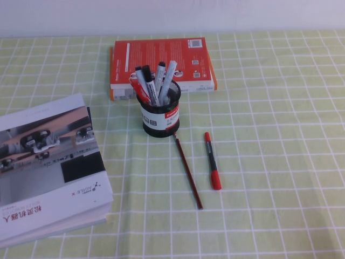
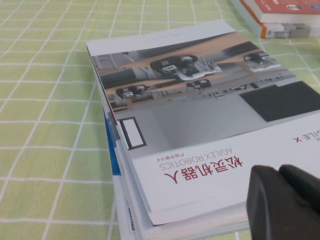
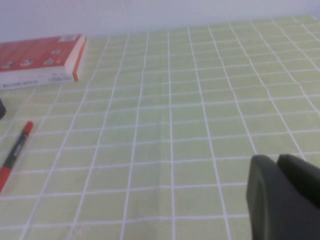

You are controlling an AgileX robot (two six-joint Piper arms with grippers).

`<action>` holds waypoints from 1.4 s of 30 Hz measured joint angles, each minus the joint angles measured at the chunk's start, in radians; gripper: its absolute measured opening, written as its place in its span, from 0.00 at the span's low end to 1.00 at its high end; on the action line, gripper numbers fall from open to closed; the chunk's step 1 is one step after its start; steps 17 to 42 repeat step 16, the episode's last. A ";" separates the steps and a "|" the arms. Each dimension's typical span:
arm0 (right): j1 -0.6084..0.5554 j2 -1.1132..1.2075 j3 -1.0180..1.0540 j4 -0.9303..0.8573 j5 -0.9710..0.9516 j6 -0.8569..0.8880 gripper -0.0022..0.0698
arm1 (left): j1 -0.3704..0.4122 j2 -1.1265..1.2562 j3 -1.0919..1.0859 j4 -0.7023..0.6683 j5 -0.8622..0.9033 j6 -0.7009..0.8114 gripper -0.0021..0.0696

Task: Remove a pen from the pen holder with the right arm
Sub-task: 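Take a marker out of the pen holder and lay it on the table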

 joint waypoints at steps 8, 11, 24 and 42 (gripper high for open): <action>0.000 0.000 0.002 -0.062 0.143 0.000 0.01 | 0.000 0.000 0.000 0.000 0.000 0.000 0.02; 0.000 0.000 0.002 -0.065 0.151 0.000 0.01 | 0.000 0.000 0.000 0.000 0.000 0.000 0.02; -0.002 0.000 0.002 -0.065 0.153 0.000 0.01 | 0.000 0.000 0.000 0.000 0.000 0.000 0.02; -0.002 0.000 0.002 -0.065 0.153 0.000 0.01 | 0.000 0.000 0.000 0.000 0.000 0.000 0.02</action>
